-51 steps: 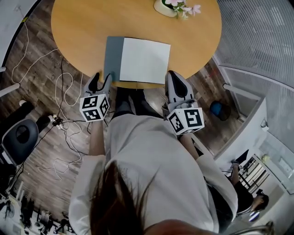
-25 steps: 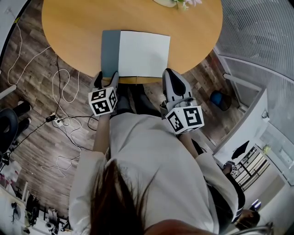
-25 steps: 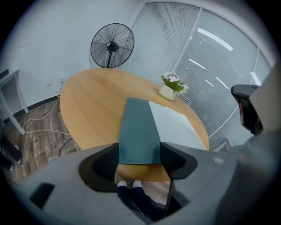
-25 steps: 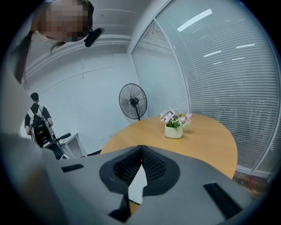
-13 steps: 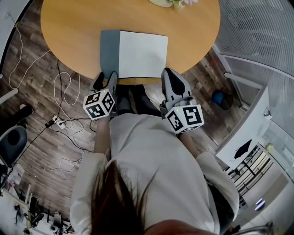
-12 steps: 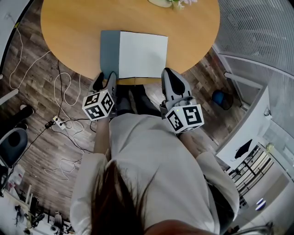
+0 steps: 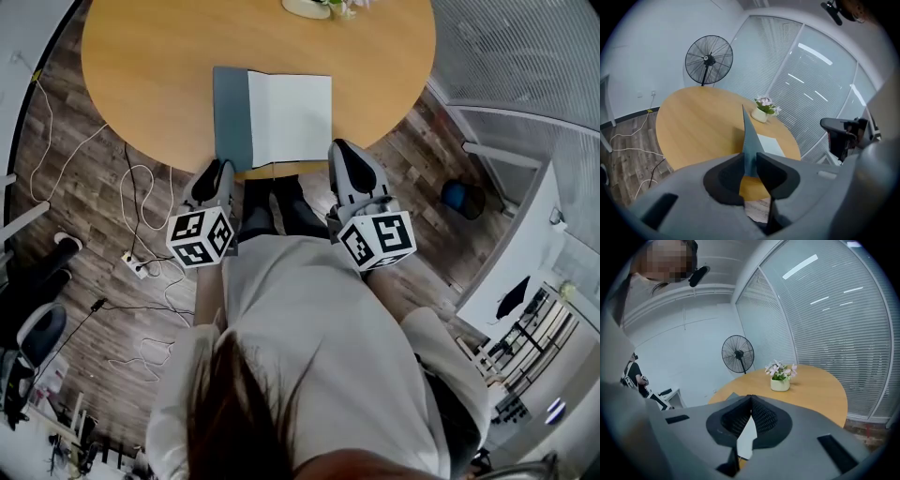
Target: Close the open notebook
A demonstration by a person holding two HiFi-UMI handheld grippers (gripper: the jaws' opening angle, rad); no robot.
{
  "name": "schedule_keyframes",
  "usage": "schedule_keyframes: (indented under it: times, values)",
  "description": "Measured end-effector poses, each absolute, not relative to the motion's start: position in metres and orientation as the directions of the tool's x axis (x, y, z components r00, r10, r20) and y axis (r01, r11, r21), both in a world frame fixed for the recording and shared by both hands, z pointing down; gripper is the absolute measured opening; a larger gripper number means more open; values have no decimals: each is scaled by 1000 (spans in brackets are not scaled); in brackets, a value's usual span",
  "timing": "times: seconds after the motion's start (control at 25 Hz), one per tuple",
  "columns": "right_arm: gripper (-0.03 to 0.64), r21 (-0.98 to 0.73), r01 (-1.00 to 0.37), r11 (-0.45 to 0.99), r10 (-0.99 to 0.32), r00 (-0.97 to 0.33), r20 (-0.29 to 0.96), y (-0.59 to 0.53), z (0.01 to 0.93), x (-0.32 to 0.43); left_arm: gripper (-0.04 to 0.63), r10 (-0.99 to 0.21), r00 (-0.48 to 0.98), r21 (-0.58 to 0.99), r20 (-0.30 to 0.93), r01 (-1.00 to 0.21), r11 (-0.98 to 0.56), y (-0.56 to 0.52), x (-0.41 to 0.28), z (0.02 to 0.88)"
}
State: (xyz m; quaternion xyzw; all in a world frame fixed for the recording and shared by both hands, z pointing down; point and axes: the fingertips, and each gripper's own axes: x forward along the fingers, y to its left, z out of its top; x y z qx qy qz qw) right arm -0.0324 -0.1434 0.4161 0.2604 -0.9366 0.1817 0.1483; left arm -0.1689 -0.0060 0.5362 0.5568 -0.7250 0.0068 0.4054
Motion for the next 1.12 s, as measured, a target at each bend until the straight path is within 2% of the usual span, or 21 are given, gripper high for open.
schedule_keyframes:
  times: [0.56,1.12]
  values:
    - [3,-269,-641,719,-555,-762,333,-151,404,17,52,-835,108,435,539,-885,166,-46,-123,496]
    - [3,-282,-757,590,-681,-654,330,-157,406,80,42,-790,315,426,526,-902,-76,-95,-56,489]
